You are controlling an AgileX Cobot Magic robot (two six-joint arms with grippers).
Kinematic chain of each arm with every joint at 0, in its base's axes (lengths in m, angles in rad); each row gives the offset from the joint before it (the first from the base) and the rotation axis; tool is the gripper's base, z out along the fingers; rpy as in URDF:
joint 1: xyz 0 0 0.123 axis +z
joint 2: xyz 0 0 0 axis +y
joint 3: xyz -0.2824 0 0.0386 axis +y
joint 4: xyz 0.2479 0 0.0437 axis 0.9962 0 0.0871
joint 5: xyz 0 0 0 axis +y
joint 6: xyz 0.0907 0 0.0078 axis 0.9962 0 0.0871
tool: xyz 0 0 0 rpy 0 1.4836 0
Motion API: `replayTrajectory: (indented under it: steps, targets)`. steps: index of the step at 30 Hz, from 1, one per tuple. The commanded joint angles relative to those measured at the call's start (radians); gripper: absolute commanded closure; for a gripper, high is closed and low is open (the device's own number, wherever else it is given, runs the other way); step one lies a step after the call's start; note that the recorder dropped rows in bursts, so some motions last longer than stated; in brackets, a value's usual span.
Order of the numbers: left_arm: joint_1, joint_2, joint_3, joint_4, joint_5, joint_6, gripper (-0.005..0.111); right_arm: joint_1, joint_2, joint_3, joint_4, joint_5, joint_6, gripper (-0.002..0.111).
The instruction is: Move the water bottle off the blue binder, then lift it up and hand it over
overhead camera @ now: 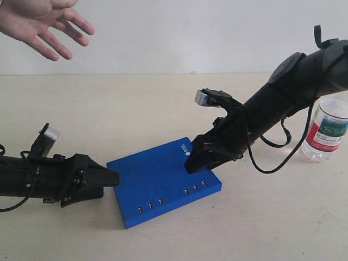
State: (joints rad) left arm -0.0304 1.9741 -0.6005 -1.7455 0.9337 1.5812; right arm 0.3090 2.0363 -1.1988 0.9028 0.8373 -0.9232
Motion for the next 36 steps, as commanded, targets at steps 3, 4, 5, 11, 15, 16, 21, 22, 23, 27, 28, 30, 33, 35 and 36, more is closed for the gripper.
replayTrajectory:
  steps: [3, 4, 5, 11, 15, 16, 21, 22, 23, 27, 28, 30, 33, 35, 36]
  targets:
    - [-0.006, 0.005, -0.002, 0.001, 0.006, 0.006, 0.044, 0.0, -0.003, 0.002, -0.134, -0.097, 0.121, 0.049]
    - [-0.006, 0.005, -0.002, 0.001, 0.006, 0.006, 0.044, 0.0, -0.003, 0.002, -0.148, -0.097, 0.131, 0.049]
    - [-0.006, 0.005, -0.002, 0.001, 0.006, 0.006, 0.044, 0.0, -0.003, 0.002, -0.158, -0.09, 0.14, 0.049]
    - [-0.006, 0.005, -0.002, 0.001, 0.006, 0.006, 0.044, 0.0, 0.0, 0.002, -0.113, -0.009, 0.119, 0.049]
    - [-0.006, 0.005, -0.002, 0.001, 0.006, 0.006, 0.044, 0.0, 0.0, 0.002, 0.053, 0.134, -0.051, 0.049]
    - [-0.006, 0.005, -0.002, 0.001, 0.006, 0.006, 0.044, 0.0, 0.0, 0.002, 0.095, 0.175, -0.093, 0.049]
    - [-0.006, 0.005, -0.002, 0.001, 0.026, 0.006, 0.044, 0.0, 0.0, 0.002, 0.332, 0.384, -0.262, 0.049]
    - [-0.006, 0.005, -0.002, 0.001, 0.037, 0.006, 0.044, 0.0, 0.0, 0.002, 0.354, 0.384, -0.267, 0.049]
    - [-0.006, 0.005, -0.002, 0.001, 0.042, 0.006, 0.044, 0.002, -0.005, 0.002, 0.366, 0.384, -0.259, 0.049]
    - [-0.035, 0.005, -0.002, 0.001, 0.042, 0.006, 0.044, 0.002, -0.013, 0.002, 0.352, 0.384, -0.259, 0.049]
    - [-0.041, 0.005, -0.002, 0.001, 0.042, 0.006, 0.044, 0.002, -0.013, 0.002, 0.347, 0.384, -0.259, 0.049]
    - [-0.062, 0.005, -0.002, 0.001, 0.042, 0.008, 0.044, 0.002, -0.013, 0.002, 0.332, 0.384, -0.228, 0.049]
    - [-0.072, 0.005, -0.002, 0.001, 0.038, 0.008, 0.044, 0.002, -0.013, 0.002, 0.255, 0.301, -0.15, 0.049]
    - [-0.072, 0.005, -0.002, 0.001, 0.03, 0.008, 0.044, 0.002, -0.013, 0.002, 0.157, 0.199, -0.071, 0.049]
    - [-0.072, 0.005, -0.002, 0.001, 0.019, 0.008, 0.044, 0.002, -0.013, 0.002, 0.105, 0.158, -0.03, 0.049]
